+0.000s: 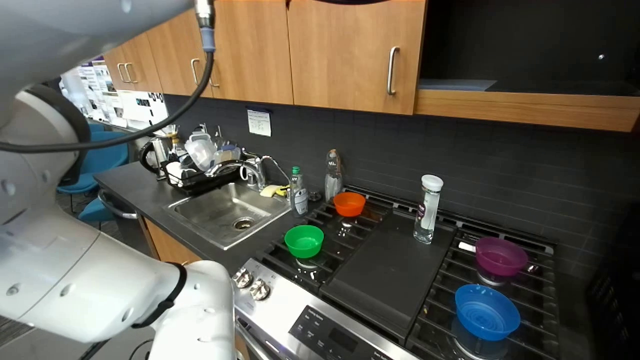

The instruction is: Close the cupboard's left door completely

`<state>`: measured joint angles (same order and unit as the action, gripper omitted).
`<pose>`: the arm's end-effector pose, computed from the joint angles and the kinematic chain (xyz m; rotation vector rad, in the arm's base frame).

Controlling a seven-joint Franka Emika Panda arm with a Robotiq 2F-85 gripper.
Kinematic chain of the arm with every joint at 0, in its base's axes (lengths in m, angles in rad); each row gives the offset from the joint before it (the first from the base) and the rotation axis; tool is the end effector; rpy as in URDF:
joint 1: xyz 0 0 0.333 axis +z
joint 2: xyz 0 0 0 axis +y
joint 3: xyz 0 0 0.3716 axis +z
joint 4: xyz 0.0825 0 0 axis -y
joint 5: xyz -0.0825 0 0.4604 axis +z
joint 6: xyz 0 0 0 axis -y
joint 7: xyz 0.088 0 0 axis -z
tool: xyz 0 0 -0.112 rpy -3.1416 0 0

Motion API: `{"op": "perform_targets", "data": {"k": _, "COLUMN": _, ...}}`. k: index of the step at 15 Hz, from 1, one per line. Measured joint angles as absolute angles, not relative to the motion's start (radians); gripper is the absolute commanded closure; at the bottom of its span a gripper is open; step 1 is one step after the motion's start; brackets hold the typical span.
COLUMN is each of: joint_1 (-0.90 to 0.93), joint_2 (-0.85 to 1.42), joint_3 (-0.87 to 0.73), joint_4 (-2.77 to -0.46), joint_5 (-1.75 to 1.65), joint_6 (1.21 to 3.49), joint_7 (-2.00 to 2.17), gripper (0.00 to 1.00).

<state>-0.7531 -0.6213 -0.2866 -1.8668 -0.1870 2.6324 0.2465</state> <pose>0.1361 -0.3887 0.9585 1.6965 -1.2632 1.5756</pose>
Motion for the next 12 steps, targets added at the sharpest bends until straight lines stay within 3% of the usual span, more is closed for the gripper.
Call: {"op": "perform_targets", "data": {"k": 12, "joint_1": -0.867, "joint_2": -0.590, "joint_3": -0.286, "joint_4": -1.830, "joint_5": -0.250, "joint_6": 2.701, "joint_7": 0.204, "gripper": 0.00}}
